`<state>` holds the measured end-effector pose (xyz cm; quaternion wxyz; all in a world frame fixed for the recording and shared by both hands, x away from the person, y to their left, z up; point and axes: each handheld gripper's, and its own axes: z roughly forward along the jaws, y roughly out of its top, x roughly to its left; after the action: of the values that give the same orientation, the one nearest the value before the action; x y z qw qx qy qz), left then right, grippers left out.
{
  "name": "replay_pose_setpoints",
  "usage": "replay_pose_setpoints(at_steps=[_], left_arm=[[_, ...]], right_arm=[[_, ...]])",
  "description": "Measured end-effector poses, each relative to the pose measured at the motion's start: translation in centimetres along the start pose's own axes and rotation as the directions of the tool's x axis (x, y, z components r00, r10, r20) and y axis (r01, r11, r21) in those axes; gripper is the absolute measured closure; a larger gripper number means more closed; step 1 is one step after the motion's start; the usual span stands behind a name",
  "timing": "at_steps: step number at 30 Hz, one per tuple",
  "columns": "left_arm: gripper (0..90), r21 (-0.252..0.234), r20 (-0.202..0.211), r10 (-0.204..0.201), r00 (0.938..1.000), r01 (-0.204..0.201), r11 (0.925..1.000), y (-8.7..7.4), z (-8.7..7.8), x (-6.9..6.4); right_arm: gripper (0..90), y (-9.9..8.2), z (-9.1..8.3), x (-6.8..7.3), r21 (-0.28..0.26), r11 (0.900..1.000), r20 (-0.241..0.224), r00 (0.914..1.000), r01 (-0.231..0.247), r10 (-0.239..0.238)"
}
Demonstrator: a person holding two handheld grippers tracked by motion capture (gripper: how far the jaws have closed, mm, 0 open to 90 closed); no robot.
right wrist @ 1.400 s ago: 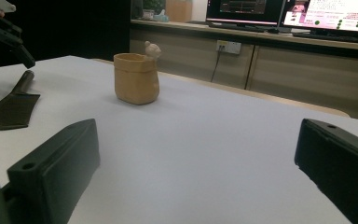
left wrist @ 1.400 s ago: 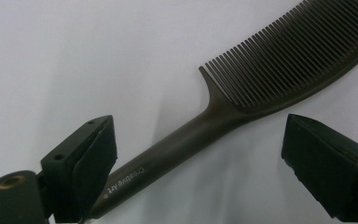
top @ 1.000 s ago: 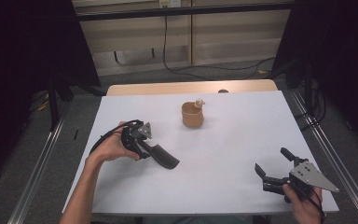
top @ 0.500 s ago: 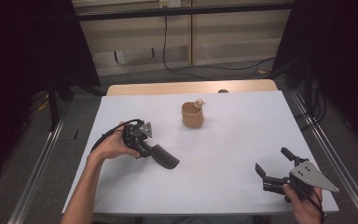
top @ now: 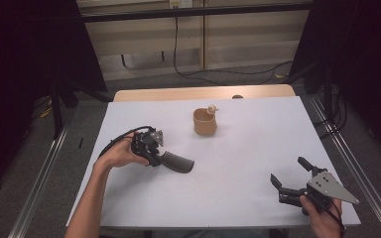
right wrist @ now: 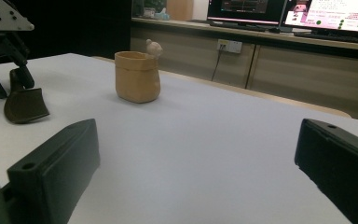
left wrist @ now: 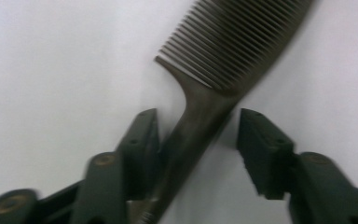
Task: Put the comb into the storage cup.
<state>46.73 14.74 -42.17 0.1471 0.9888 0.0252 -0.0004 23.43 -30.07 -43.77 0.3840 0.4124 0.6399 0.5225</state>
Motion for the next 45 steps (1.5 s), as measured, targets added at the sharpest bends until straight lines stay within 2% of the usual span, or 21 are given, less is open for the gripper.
replay_pose_setpoints(at_steps=[1,2,5,14,20,21,24,25,26,28,34,36,37,45], left_arm=[[55.0,-0.001,0.011,0.0,0.9999,0.0,1.0,-0.01,-0.01,-0.04],[57.5,-0.007,0.009,-0.016,0.9998,0.016,0.9999,0.02,0.05,-0.19],[57.9,0.015,0.004,-0.007,1.0,0.007,0.9999,0.22,0.02,-0.15],[59.8,0.021,0.007,-0.047,0.9989,0.047,0.9987,0.3,0.05,-0.19],[61.9,0.009,0.021,-0.045,0.9988,0.045,0.999,0.11,0.01,-0.07],[62.0,-0.002,0.027,-0.055,0.9981,0.055,0.9985,0.02,0.03,-0.05],[64.0,0.01,0.021,-0.046,0.9987,0.046,0.9989,0.14,0.0,-0.06],[65.6,0.014,0.023,-0.04,0.9989,0.04,0.9991,0.21,-0.02,-0.12],[71.0,0.011,0.023,-0.041,0.9989,0.041,0.9991,0.25,-0.01,-0.21],[72.2,0.011,0.028,-0.038,0.9989,0.037,0.9992,0.19,-0.05,-0.15],[72.4,0.007,0.021,-0.043,0.9989,0.043,0.9991,0.18,-0.1,-0.34],[72.5,-0.004,0.017,-0.048,0.9987,0.048,0.9988,0.06,-0.15,-0.34],[72.6,-0.014,0.027,-0.054,0.9982,0.054,0.9984,-0.04,-0.15,-0.31],[72.7,-0.031,0.008,-0.054,0.9985,0.054,0.9981,-0.3,-0.34,-0.43]], right_arm=[[0.0,0.0,0.0,0.0,0.0,1.0,0.0,1.0,0.0,0.0],[0.0,0.0,0.0,0.01,0.0,1.0,-0.002,1.0,0.001,-0.001],[0.0,0.02,-0.05,0.04,0.001,1.0,-0.001,1.0,0.006,-0.006],[0.0,-0.02,0.01,0.06,0.006,1.0,-0.013,0.9999,0.004,-0.004],[0.0,-0.01,-0.08,0.03,0.007,1.0,-0.011,0.9999,0.005,-0.005],[0.0,-0.01,-0.08,0.03,0.007,1.0,-0.01,0.9999,0.006,-0.006],[0.0,-0.04,-0.06,0.01,0.006,1.0,-0.011,0.9999,0.004,-0.004],[0.0,-0.05,-0.05,-0.01,0.007,1.0,-0.012,0.9999,0.003,-0.003],[0.0,-0.06,-0.01,-0.02,0.007,1.0,-0.011,0.9999,0.004,-0.003],[0.0,-0.05,-0.02,-0.01,0.007,1.0,-0.011,0.9999,0.003,-0.003],[0.0,-0.04,-0.08,-0.03,0.009,1.0,-0.013,0.9999,0.0,0.0],[0.0,-0.06,-0.07,-0.07,0.009,1.0,-0.011,0.9999,-0.001,0.001],[0.0,-0.06,-0.07,-0.08,0.007,1.0,-0.011,0.9999,0.0,0.0],[0.0,-0.05,-0.11,-0.09,0.007,1.0,-0.012,0.9999,0.003,-0.003]])
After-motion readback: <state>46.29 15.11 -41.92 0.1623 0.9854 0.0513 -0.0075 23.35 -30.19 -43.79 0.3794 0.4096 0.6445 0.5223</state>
